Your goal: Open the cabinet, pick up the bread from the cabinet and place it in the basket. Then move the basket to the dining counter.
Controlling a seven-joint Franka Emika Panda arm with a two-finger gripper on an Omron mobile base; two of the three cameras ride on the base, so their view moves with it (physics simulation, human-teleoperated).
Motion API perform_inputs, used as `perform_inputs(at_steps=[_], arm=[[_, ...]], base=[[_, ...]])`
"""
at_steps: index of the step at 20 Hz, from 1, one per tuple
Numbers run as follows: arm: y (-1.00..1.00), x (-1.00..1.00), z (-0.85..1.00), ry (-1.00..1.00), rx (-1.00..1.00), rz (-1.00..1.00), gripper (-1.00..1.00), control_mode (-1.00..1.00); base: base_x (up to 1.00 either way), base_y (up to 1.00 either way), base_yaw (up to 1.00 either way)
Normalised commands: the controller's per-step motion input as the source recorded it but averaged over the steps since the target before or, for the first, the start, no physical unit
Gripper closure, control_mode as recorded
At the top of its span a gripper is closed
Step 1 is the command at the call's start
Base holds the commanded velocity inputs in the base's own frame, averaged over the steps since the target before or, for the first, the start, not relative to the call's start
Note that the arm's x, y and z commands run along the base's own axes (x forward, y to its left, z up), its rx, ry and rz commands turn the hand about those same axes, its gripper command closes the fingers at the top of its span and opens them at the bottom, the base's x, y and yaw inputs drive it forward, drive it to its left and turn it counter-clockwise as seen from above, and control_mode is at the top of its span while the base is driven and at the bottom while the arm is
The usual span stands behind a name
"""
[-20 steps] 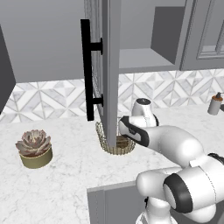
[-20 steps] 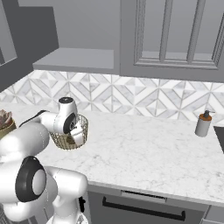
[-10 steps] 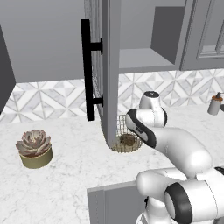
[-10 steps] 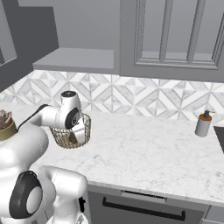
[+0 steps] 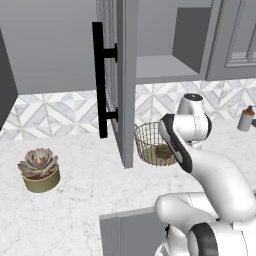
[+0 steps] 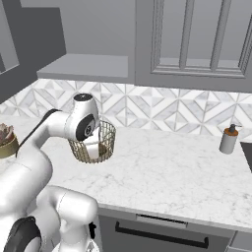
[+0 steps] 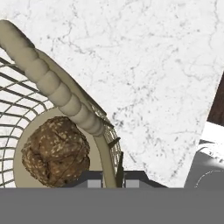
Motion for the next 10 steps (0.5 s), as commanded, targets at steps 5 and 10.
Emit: perform_inputs(at_steps=[5, 10], arm=[[0.00, -0.34, 0.69, -0.01, 0.00, -0.09, 1.00, -1.00], [-0.02, -0.43, 0.37, -0.11, 0.00, 0.00, 1.00, -1.00]], base=[[0.00, 0.00, 0.00], [0.00, 0.00, 0.00]])
